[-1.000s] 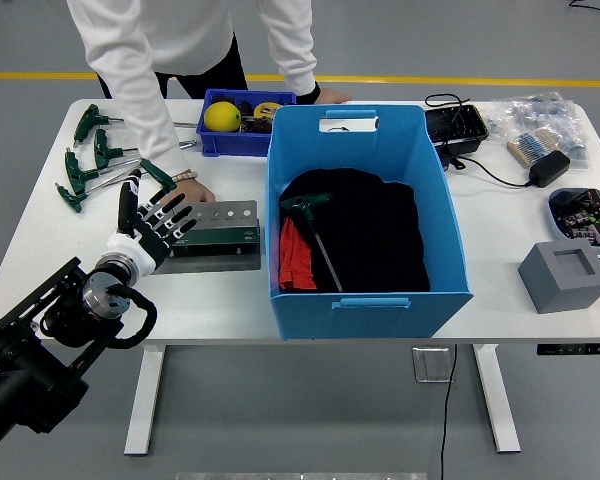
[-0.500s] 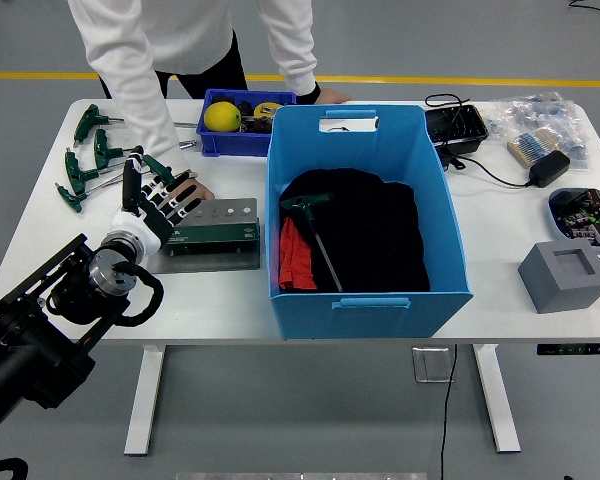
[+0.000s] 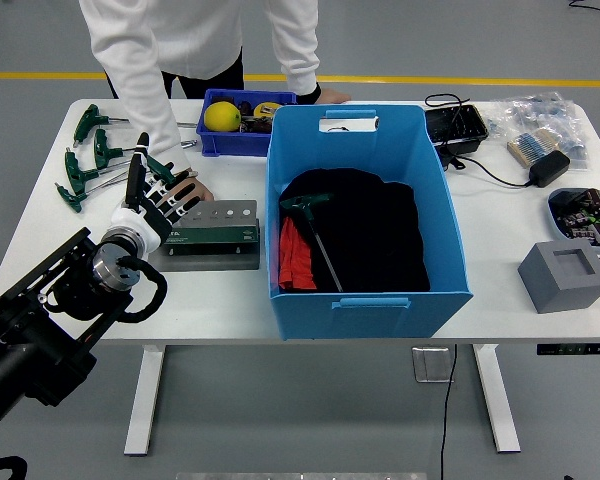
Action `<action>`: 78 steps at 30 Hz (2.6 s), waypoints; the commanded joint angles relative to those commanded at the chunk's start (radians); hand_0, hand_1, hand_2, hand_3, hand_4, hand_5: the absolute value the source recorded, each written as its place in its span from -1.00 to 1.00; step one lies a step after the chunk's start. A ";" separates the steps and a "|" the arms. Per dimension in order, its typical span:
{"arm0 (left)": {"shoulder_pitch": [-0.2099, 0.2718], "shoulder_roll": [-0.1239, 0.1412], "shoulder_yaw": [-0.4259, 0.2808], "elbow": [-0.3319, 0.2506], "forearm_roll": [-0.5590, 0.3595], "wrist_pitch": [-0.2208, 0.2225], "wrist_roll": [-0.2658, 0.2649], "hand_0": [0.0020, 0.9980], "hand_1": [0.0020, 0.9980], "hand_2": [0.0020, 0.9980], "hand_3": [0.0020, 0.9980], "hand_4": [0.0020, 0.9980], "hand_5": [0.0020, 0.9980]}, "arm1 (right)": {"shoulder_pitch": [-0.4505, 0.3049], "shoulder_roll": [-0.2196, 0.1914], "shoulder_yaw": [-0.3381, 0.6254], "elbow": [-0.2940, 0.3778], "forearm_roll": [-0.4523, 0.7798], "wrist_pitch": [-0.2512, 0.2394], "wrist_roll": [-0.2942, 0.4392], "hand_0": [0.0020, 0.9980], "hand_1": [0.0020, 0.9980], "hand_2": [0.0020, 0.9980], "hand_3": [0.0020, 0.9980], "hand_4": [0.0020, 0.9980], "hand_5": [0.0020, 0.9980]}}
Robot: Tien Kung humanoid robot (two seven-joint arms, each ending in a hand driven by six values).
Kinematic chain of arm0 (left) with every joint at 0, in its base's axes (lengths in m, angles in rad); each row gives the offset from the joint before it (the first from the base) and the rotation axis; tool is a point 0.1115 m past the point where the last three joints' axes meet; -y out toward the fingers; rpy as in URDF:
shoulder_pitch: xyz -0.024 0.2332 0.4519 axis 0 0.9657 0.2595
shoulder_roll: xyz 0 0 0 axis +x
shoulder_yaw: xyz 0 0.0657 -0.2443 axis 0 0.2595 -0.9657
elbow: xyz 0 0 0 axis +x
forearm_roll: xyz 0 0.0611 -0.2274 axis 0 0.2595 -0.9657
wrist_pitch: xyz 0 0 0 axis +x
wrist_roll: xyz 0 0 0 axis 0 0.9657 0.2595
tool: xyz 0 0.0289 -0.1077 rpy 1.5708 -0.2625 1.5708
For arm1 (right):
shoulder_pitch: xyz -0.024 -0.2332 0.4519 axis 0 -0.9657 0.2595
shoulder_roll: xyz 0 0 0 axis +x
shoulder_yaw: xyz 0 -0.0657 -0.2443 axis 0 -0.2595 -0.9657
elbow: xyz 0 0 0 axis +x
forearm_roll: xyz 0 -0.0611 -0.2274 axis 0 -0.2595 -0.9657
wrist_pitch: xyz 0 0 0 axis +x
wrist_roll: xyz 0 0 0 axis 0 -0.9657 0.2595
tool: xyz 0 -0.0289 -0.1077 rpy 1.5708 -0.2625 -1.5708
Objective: Lift tool from toolbox,place it in box,lift tool from toolbox,place it in box
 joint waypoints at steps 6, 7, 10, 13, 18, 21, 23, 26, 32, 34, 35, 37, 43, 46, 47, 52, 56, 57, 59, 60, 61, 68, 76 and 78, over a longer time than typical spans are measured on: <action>0.002 0.007 0.002 -0.030 -0.003 0.000 -0.002 -0.37 -0.29 -0.13 -0.06 1.00 -0.35 | 0.000 -0.001 0.011 0.000 -0.011 0.000 -0.001 0.42 0.39 0.53 0.23 0.65 0.52; 0.002 0.009 0.002 -0.034 -0.002 0.000 -0.001 -0.37 -0.29 -0.13 -0.06 1.00 -0.35 | 0.000 -0.001 0.013 0.000 -0.013 0.000 -0.001 0.42 0.39 0.53 0.23 0.65 0.52; 0.003 0.013 0.002 -0.053 -0.003 0.000 0.004 -0.39 -0.32 -0.16 -0.10 1.00 -0.45 | 0.000 -0.001 0.014 0.000 -0.013 0.000 -0.001 0.42 0.39 0.53 0.23 0.65 0.52; 0.004 0.018 -0.003 -0.076 -0.005 0.000 0.007 -0.39 -0.32 -0.16 -0.10 1.00 -0.45 | -0.001 -0.001 0.021 0.000 -0.019 0.000 -0.002 0.42 0.39 0.53 0.23 0.65 0.52; 0.000 0.030 -0.018 -0.114 -0.015 0.000 0.014 -0.40 -0.34 -0.17 -0.12 0.91 -0.56 | -0.001 -0.002 0.024 0.000 -0.022 0.000 -0.002 0.42 0.39 0.53 0.23 0.65 0.52; -0.008 0.040 -0.029 -0.136 -0.013 0.000 0.024 -0.42 -0.35 -0.18 -0.14 0.68 -0.62 | -0.001 -0.002 0.030 0.000 -0.029 0.000 -0.003 0.42 0.39 0.53 0.23 0.65 0.51; -0.012 0.046 -0.034 -0.149 -0.012 0.000 0.028 -0.42 -0.35 -0.18 -0.14 0.68 -0.62 | -0.002 -0.002 0.033 0.000 -0.032 0.000 -0.003 0.42 0.39 0.53 0.23 0.65 0.51; -0.022 0.061 -0.041 -0.174 -0.013 0.000 0.032 -0.42 -0.35 -0.18 -0.14 0.68 -0.62 | -0.002 -0.001 0.040 0.000 -0.038 -0.001 -0.004 0.42 0.39 0.53 0.23 0.65 0.51; -0.034 0.075 -0.047 -0.211 -0.010 0.000 0.049 -0.42 -0.38 -0.20 -0.17 0.70 -0.59 | -0.003 -0.002 0.052 0.000 -0.049 -0.002 -0.007 0.42 0.39 0.53 0.23 0.65 0.51; -0.035 0.075 -0.047 -0.217 -0.007 0.000 0.054 -0.43 -0.41 -0.23 -0.20 0.58 -0.67 | -0.004 -0.002 0.055 0.000 -0.052 -0.002 -0.007 0.42 0.39 0.53 0.23 0.66 0.51; -0.035 0.075 -0.046 -0.219 -0.008 0.000 0.055 -0.43 -0.41 -0.23 -0.20 0.58 -0.67 | -0.005 -0.002 0.055 0.000 -0.053 -0.002 -0.008 0.42 0.39 0.53 0.23 0.66 0.51; -0.034 0.074 -0.044 -0.222 -0.009 0.000 0.056 -0.43 -0.41 -0.23 -0.20 0.58 -0.67 | -0.006 -0.002 0.053 0.000 -0.052 -0.002 -0.008 0.42 0.39 0.53 0.23 0.66 0.51; -0.032 0.074 -0.042 -0.225 -0.006 0.000 0.066 -0.45 -0.44 -0.25 -0.21 0.51 -0.78 | -0.010 -0.001 0.054 0.000 -0.054 -0.003 -0.009 0.42 0.39 0.53 0.23 0.66 0.51; -0.031 0.074 -0.040 -0.225 0.000 0.000 0.073 -0.48 -0.46 -0.28 -0.24 0.48 -1.00 | -0.011 0.000 0.052 0.000 -0.053 -0.003 -0.010 0.42 0.39 0.53 0.23 0.66 0.51; -0.031 0.074 -0.039 -0.225 0.000 0.000 0.075 -0.48 -0.46 -0.28 -0.24 0.48 -1.00 | -0.012 0.000 0.050 0.000 -0.050 -0.003 -0.010 0.42 0.39 0.53 0.23 0.66 0.51; -0.029 0.073 -0.037 -0.224 0.000 0.000 0.079 -0.48 -0.46 -0.26 -0.19 0.44 -1.00 | -0.014 0.001 0.046 0.000 -0.048 -0.003 -0.010 0.42 0.39 0.53 0.23 0.66 0.51; -0.029 0.074 -0.035 -0.227 0.003 0.000 0.083 -0.48 -0.46 -0.26 -0.19 0.44 -1.00 | -0.016 0.001 0.046 0.000 -0.048 -0.004 -0.010 0.42 0.39 0.53 0.23 0.66 0.51; -0.029 0.074 -0.034 -0.228 0.003 0.000 0.084 -0.47 -0.45 -0.23 -0.17 0.41 -1.00 | -0.016 0.001 0.046 0.000 -0.048 -0.004 -0.010 0.42 0.39 0.53 0.23 0.66 0.51; -0.029 0.074 -0.031 -0.233 0.005 0.000 0.085 -0.47 -0.45 -0.23 -0.17 0.41 -1.00 | -0.016 0.000 0.044 0.000 -0.046 -0.004 -0.010 0.42 0.39 0.53 0.23 0.66 0.51; -0.031 0.073 -0.026 -0.237 0.007 0.000 0.086 -0.47 -0.45 -0.23 -0.17 0.41 -1.00 | -0.016 0.000 0.044 0.000 -0.045 -0.004 -0.009 0.42 0.39 0.53 0.23 0.66 0.51; -0.033 0.073 -0.021 -0.240 0.009 0.000 0.088 -0.47 -0.45 -0.23 -0.17 0.41 -1.00 | -0.016 0.000 0.043 0.000 -0.043 -0.004 -0.009 0.42 0.39 0.53 0.23 0.66 0.51; -0.069 0.065 0.060 -0.266 0.022 0.000 0.111 -0.47 -0.44 -0.23 -0.16 0.40 -1.00 | -0.008 -0.003 0.029 0.000 -0.028 -0.003 -0.006 0.42 0.39 0.53 0.23 0.66 0.51; -0.171 0.021 0.234 -0.264 0.085 -0.011 0.178 -0.48 -0.46 -0.23 -0.14 0.36 -1.00 | -0.004 -0.005 0.022 0.000 -0.023 -0.001 -0.006 0.42 0.39 0.53 0.23 0.66 0.51; -0.200 -0.002 0.279 -0.242 0.119 -0.045 0.208 -0.48 -0.46 -0.23 -0.14 0.36 -1.00 | -0.004 -0.005 0.023 0.000 -0.023 -0.001 -0.006 0.42 0.39 0.53 0.23 0.66 0.51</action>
